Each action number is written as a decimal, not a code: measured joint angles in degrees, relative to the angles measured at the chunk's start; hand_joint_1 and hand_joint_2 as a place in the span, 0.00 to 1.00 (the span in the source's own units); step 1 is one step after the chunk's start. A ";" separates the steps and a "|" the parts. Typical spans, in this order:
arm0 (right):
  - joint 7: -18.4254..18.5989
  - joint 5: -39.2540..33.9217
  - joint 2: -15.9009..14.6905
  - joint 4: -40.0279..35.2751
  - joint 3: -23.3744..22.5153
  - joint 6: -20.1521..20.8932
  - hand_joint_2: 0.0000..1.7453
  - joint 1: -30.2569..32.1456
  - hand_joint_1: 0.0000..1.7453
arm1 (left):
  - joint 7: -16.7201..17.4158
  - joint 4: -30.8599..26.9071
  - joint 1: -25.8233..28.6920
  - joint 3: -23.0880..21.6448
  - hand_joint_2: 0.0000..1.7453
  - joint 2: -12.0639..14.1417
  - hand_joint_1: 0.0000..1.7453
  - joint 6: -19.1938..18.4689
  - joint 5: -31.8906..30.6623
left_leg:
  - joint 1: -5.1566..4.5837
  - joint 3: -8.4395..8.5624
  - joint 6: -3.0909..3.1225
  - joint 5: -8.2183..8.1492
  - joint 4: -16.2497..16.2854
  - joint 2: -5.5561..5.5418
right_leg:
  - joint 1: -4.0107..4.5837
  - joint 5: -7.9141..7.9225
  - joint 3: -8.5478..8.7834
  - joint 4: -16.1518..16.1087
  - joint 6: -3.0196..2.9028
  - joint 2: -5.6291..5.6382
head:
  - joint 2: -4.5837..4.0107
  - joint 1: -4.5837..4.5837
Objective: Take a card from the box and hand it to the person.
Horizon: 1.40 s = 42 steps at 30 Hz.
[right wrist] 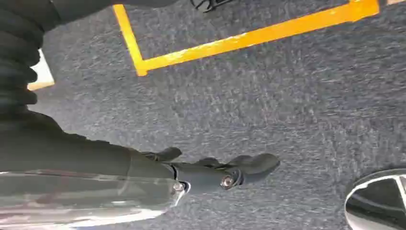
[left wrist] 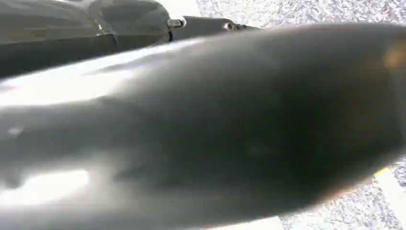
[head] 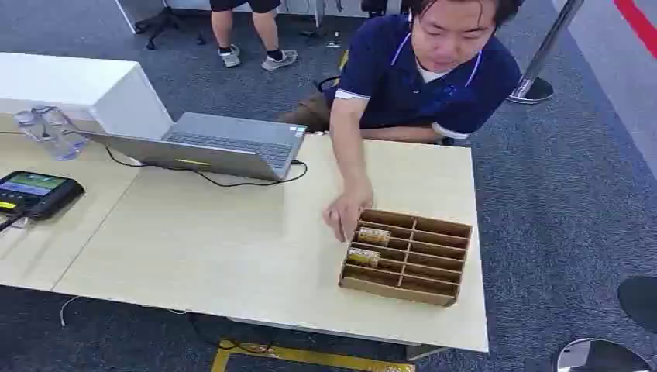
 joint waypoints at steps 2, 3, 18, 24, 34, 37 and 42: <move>-3.42 -0.88 -0.13 -0.13 -0.61 -2.30 1.00 -0.06 0.00 | 0.09 0.00 0.01 0.00 0.00 -0.07 0.00 0.02 0.11 | 0.00 -0.06 0.00 0.00 0.00 0.00 | 0.00 0.00 0.00 0.00 0.00 0.00 | 0.00 -0.04; -5.58 -1.38 -0.61 -0.48 -1.29 -3.87 1.00 -0.23 0.00 | 0.24 0.00 0.02 0.02 0.00 -0.11 0.00 0.07 0.20 | 0.00 -0.07 0.00 0.00 -0.01 0.00 | 0.00 0.00 0.00 0.00 0.00 0.00 | 0.00 0.02; -8.58 12.60 2.76 -46.25 -3.30 -14.53 1.00 6.44 0.00 | 0.94 0.00 0.13 1.27 0.00 -1.31 0.00 1.95 1.70 | -0.09 -0.05 0.12 0.09 0.04 -0.01 | -0.09 0.12 -0.02 0.01 0.15 -0.02 | 0.00 0.00; -6.92 21.64 9.03 -73.02 0.88 -15.89 1.00 14.49 0.00 | 0.70 0.00 0.23 1.55 0.00 -1.64 0.00 1.92 1.60 | -0.08 -0.16 0.11 0.08 0.02 0.01 | -0.08 0.10 -0.03 0.02 0.14 -0.01 | 0.00 0.00; -3.21 29.49 10.21 -93.11 17.08 -15.03 1.00 20.54 0.00 | 0.50 0.00 0.20 1.97 0.00 -1.84 0.00 1.84 1.33 | -0.11 -0.11 0.12 0.08 0.03 0.05 | -0.10 0.13 -0.02 0.01 0.15 0.02 | 0.00 -0.02; -1.02 33.06 9.88 -94.23 21.87 -11.20 1.00 20.65 0.00 | 0.39 0.00 0.19 1.99 0.00 -1.84 0.00 1.70 1.07 | -0.10 -0.13 0.12 0.09 0.03 0.06 | -0.09 0.13 -0.01 0.02 0.15 0.02 | 0.00 -0.02; 3.94 40.31 8.96 -94.18 30.08 -6.68 1.00 20.20 0.00 | 0.09 0.00 0.18 1.97 0.00 -1.92 0.00 1.57 0.74 | -0.10 -0.09 0.12 0.09 0.03 0.04 | -0.09 0.13 -0.02 0.02 0.14 0.02 | 0.00 -0.02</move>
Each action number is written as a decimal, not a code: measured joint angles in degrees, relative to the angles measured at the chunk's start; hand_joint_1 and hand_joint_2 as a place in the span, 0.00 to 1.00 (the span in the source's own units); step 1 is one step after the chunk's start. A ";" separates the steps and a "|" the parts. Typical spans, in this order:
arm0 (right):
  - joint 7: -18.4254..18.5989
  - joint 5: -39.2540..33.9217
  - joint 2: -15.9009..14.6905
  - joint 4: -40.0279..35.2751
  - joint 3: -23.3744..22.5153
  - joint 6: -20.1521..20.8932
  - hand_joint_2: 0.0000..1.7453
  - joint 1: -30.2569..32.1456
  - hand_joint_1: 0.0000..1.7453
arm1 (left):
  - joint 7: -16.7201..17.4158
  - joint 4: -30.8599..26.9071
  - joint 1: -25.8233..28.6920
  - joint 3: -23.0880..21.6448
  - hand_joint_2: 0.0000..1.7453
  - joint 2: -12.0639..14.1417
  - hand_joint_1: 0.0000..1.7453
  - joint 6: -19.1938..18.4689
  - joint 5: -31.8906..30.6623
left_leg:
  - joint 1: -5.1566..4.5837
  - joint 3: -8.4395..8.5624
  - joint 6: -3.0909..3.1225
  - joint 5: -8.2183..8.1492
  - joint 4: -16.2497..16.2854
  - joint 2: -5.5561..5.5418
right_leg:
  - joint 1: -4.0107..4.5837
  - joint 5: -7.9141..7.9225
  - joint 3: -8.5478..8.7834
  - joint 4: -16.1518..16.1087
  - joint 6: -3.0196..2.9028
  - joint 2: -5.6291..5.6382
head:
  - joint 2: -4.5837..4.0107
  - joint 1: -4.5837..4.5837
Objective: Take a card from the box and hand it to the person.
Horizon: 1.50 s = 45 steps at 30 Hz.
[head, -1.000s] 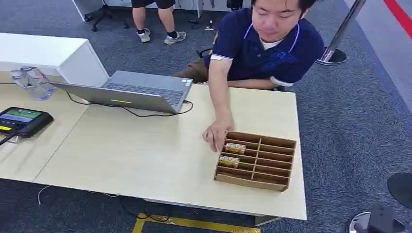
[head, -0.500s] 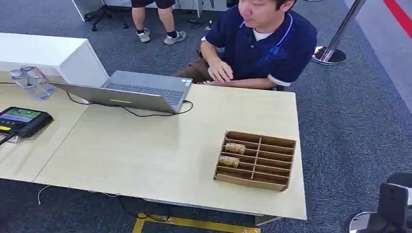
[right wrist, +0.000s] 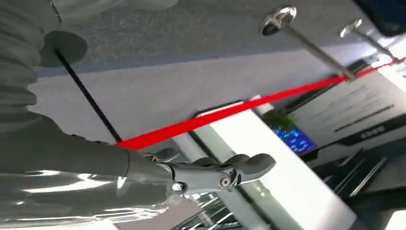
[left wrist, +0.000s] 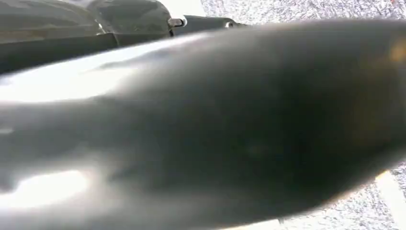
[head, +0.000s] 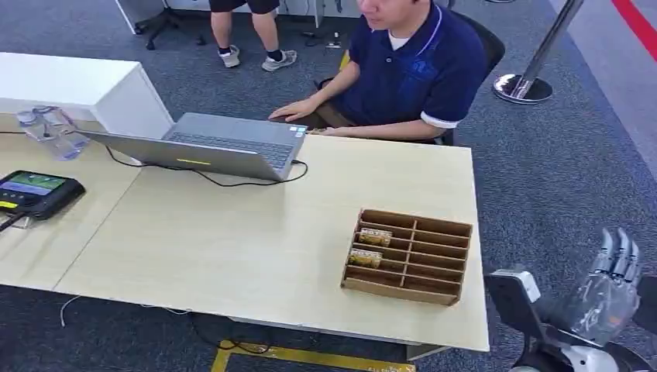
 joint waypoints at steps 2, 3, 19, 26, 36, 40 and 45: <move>2.48 3.44 -0.41 0.15 3.11 2.33 1.00 -0.69 0.00 | 0.00 0.00 -0.03 0.00 0.00 -0.04 0.00 -0.07 -0.24 | 0.00 -0.05 0.00 0.00 0.00 0.01 | 0.00 0.00 0.00 0.00 0.00 0.00 | 0.00 0.02; 3.30 5.01 -0.50 0.31 4.46 3.06 1.00 -1.10 0.00 | 0.00 0.00 -0.05 0.00 0.00 -0.04 0.00 -0.09 -0.26 | 0.00 -0.04 0.00 0.00 0.00 0.02 | 0.00 0.00 -0.01 0.00 0.00 0.01 | 0.00 0.00; 10.77 12.30 -3.76 6.12 16.52 11.56 1.00 -8.44 0.05 | 0.85 0.00 -0.07 0.57 0.00 -0.17 0.00 -0.42 0.13 | -0.01 0.03 0.02 0.02 0.00 0.00 | 0.00 0.01 -0.01 0.00 0.00 0.00 | 0.00 0.02; 11.56 13.02 -4.55 7.37 18.40 12.72 1.00 -10.00 0.13 | 0.87 0.00 -0.05 0.57 0.00 -0.22 0.00 -0.42 0.11 | -0.01 0.00 0.02 0.02 0.00 0.00 | -0.01 0.01 -0.01 0.00 0.00 0.00 | 0.00 0.02; 17.77 15.23 -11.81 11.97 26.46 22.07 1.00 -20.77 0.50 | 0.77 0.00 -0.05 0.57 0.00 -0.22 0.00 -0.79 -0.44 | -0.04 -0.01 0.10 0.12 0.02 0.02 | -0.04 0.10 -0.02 0.00 0.05 0.01 | 0.00 0.02; 17.33 14.03 -13.53 13.20 29.13 23.03 1.00 -23.86 0.60 | 0.74 0.00 -0.05 0.57 0.00 -0.22 0.00 -0.94 -0.59 | -0.04 -0.02 0.10 0.12 0.02 0.00 | -0.04 0.10 -0.02 0.00 0.05 0.00 | 0.00 0.02; 17.28 12.54 -14.99 15.52 32.88 24.58 1.00 -28.52 0.86 | 0.83 0.00 -0.06 0.57 0.00 -0.22 0.00 -0.94 -0.59 | -0.04 -0.03 0.10 0.12 0.02 0.01 | -0.04 0.11 -0.06 0.00 0.05 0.01 | 0.00 0.02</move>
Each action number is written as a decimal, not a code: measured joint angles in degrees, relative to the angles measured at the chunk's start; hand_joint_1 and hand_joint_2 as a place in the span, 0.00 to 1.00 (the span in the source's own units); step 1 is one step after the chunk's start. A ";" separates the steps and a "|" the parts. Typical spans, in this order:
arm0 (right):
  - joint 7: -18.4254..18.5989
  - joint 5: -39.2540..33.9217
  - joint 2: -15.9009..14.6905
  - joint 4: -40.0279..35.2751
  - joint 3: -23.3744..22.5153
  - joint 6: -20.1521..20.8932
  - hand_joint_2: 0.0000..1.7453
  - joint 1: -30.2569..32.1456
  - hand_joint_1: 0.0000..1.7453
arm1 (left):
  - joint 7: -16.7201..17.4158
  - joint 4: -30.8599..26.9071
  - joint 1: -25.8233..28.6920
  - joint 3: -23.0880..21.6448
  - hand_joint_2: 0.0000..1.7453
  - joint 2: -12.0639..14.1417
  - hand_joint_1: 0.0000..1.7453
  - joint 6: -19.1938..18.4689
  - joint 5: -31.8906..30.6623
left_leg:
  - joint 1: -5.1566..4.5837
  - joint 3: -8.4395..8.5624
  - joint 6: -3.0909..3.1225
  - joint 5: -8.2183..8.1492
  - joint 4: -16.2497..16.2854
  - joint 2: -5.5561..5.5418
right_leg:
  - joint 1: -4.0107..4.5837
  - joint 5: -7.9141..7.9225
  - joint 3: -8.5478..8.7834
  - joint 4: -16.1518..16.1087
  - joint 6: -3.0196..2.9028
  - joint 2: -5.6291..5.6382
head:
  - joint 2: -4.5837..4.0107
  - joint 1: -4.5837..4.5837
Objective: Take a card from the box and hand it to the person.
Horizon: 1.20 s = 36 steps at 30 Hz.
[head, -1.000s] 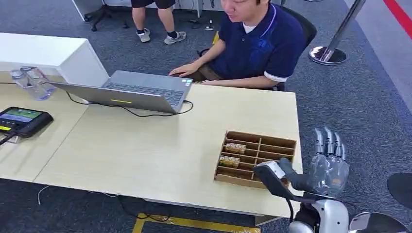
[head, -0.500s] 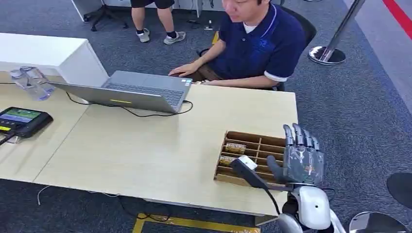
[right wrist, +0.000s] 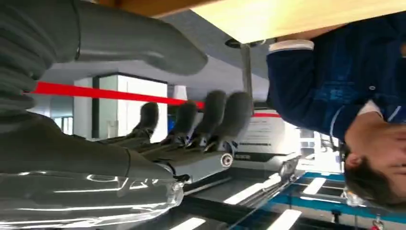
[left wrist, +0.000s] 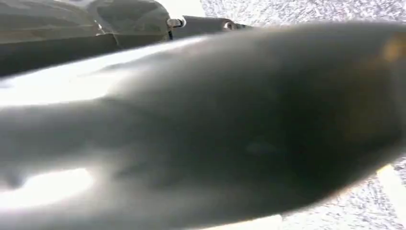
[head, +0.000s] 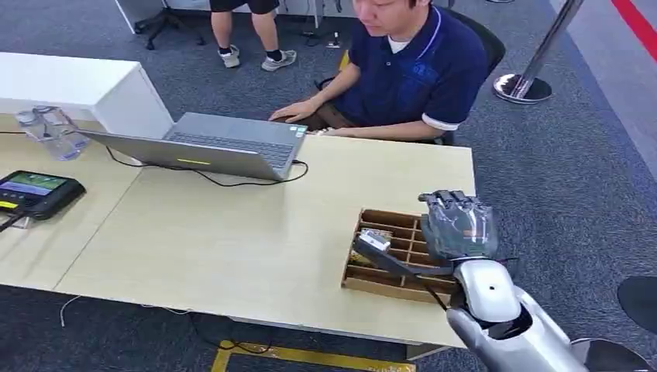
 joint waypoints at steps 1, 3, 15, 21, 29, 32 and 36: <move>0.00 -0.13 -0.13 0.37 0.70 0.26 1.00 -0.76 0.88 | 0.02 0.00 0.03 0.02 0.00 0.00 0.00 0.00 0.00 | 0.00 0.00 0.00 0.00 0.00 0.00 | 0.00 0.00 0.00 0.00 0.00 0.00 | 0.00 -0.02; -0.02 -0.29 -0.33 1.16 2.02 1.05 1.00 -2.05 0.83 | 0.05 0.00 0.02 0.02 0.00 0.00 0.00 0.00 0.00 | 0.00 0.00 0.00 0.00 0.00 0.00 | 0.00 0.00 0.00 0.00 0.00 0.00 | 0.00 0.00; 0.24 -3.26 -1.33 3.24 6.72 3.52 1.00 -5.18 0.39 | 0.29 0.00 0.01 0.24 0.00 0.00 0.00 0.00 0.02 | 0.00 -0.01 0.00 0.00 0.00 -0.01 | 0.00 0.00 -0.01 0.00 0.00 -0.01 | 0.00 0.00; 0.06 -8.11 -1.84 3.98 8.48 5.90 1.00 -5.32 0.44 | 0.57 0.00 0.02 0.31 0.00 0.00 0.00 0.00 -0.02 | 0.00 -0.01 0.00 0.00 0.01 -0.01 | -0.01 0.00 -0.02 0.00 0.00 0.00 | 0.00 0.00; 0.07 -8.79 -2.41 5.10 9.82 6.17 1.00 -5.10 0.44 | 0.57 0.00 0.01 0.31 0.00 0.00 0.00 0.00 -0.18 | 0.00 -0.01 0.00 0.00 0.01 -0.01 | -0.01 0.00 -0.02 0.00 0.00 0.00 | 0.00 0.00; 0.07 -8.79 -2.56 5.29 10.32 6.17 1.00 -5.09 0.44 | 0.57 0.00 0.01 0.31 0.00 0.00 0.00 0.00 -0.15 | 0.00 -0.01 0.00 0.00 0.01 0.00 | -0.01 0.00 -0.02 0.00 0.00 0.00 | 0.00 0.00; 0.07 -8.79 -2.65 5.42 10.45 6.17 1.00 -5.09 0.46 | 0.57 0.00 0.02 0.31 0.00 0.00 0.00 0.00 -0.18 | 0.00 -0.01 0.00 0.00 0.01 0.00 | -0.01 0.00 -0.02 0.00 0.00 0.00 | 0.00 0.00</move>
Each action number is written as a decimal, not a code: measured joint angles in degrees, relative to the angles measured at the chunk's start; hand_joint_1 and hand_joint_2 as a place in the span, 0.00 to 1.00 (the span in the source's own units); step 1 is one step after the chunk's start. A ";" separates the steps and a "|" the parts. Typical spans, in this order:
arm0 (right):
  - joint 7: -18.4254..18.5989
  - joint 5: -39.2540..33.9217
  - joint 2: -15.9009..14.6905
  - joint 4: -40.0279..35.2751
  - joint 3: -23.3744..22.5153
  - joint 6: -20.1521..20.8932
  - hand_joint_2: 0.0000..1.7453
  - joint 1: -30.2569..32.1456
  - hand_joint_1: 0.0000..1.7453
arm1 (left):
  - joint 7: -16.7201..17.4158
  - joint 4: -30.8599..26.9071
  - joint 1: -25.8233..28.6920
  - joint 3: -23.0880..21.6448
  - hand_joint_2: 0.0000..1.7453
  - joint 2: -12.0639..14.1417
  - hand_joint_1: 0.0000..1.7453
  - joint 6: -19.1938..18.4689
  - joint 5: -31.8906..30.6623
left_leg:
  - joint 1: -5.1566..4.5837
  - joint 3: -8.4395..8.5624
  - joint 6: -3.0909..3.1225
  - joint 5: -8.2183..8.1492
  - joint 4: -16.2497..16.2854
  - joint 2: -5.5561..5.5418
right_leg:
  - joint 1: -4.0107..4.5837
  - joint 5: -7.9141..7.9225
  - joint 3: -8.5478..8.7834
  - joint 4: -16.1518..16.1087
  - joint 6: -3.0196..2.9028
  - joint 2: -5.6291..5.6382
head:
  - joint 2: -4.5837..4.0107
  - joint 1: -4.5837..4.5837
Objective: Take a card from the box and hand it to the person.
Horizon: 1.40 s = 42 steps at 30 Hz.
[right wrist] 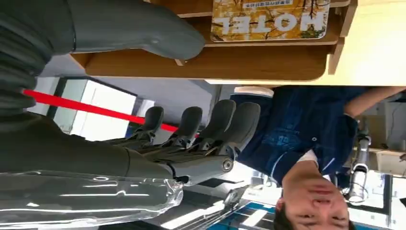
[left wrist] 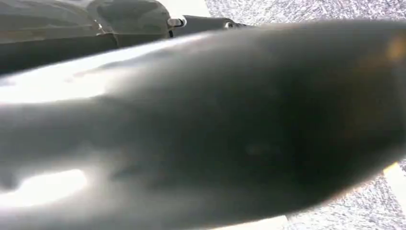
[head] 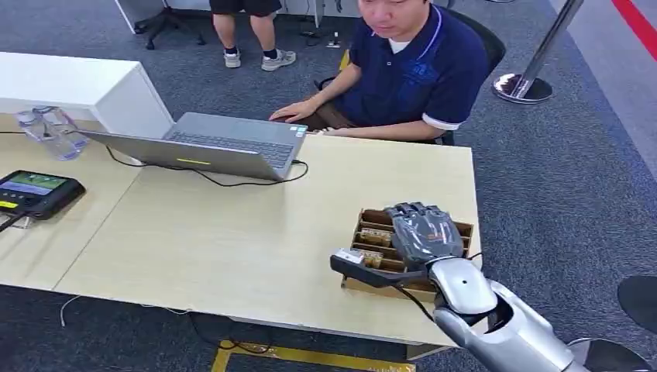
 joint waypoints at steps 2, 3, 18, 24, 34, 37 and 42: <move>0.00 0.00 -0.04 0.00 0.02 0.00 1.00 0.00 0.56 | 0.00 0.00 0.00 0.00 0.00 0.00 0.00 0.00 0.00 | 0.00 0.00 0.00 0.00 0.00 0.00 | 0.00 0.00 0.00 0.00 0.00 0.00 | 0.00 0.00; 0.02 -0.02 -0.07 0.00 0.02 0.00 1.00 0.00 0.66 | 0.00 0.00 0.00 0.00 0.00 0.00 0.00 0.00 0.00 | 0.00 0.00 0.00 0.00 0.00 0.00 | 0.00 0.00 0.00 0.00 0.00 0.00 | 0.00 0.00; 1.35 0.35 -0.74 0.00 -0.07 -0.46 1.00 2.50 0.81 | -0.66 0.00 -0.01 -0.09 0.00 0.00 0.00 0.00 -1.49 | -0.01 0.00 0.00 0.00 0.01 0.01 | 0.00 0.00 -0.01 0.00 0.00 0.01 | 0.00 0.00; 1.16 0.42 -0.66 0.00 -0.07 0.59 1.00 2.97 0.74 | -0.48 0.00 -0.01 -0.15 0.00 0.00 0.00 0.00 -1.73 | -0.01 -0.01 0.00 0.00 0.01 0.01 | -0.01 0.00 -0.01 0.00 0.00 0.00 | 0.00 0.00; 0.83 -0.02 1.62 1.38 -0.18 1.07 1.00 1.80 0.62 | 0.24 0.00 -0.03 -0.17 0.00 0.00 0.00 0.00 -1.73 | 0.00 -0.01 0.00 0.00 0.00 0.01 | -0.01 0.00 -0.01 0.00 0.00 0.00 | 0.00 0.00; 0.89 -0.15 1.94 1.38 -0.37 0.98 1.00 1.22 0.69 | 0.13 0.00 -0.03 -0.17 0.00 0.00 0.00 -0.02 -1.90 | -0.01 -0.01 0.00 0.00 0.01 0.01 | -0.01 0.01 0.00 0.00 0.01 0.00 | 0.00 0.00; 1.57 -0.70 2.71 0.98 -1.86 0.72 1.00 0.56 0.80 | 0.13 0.00 -0.03 -0.20 0.00 0.00 0.00 -0.18 -2.05 | -0.01 -0.02 0.00 0.00 0.01 0.00 | -0.02 0.01 -0.01 0.00 0.01 0.00 | 0.00 0.00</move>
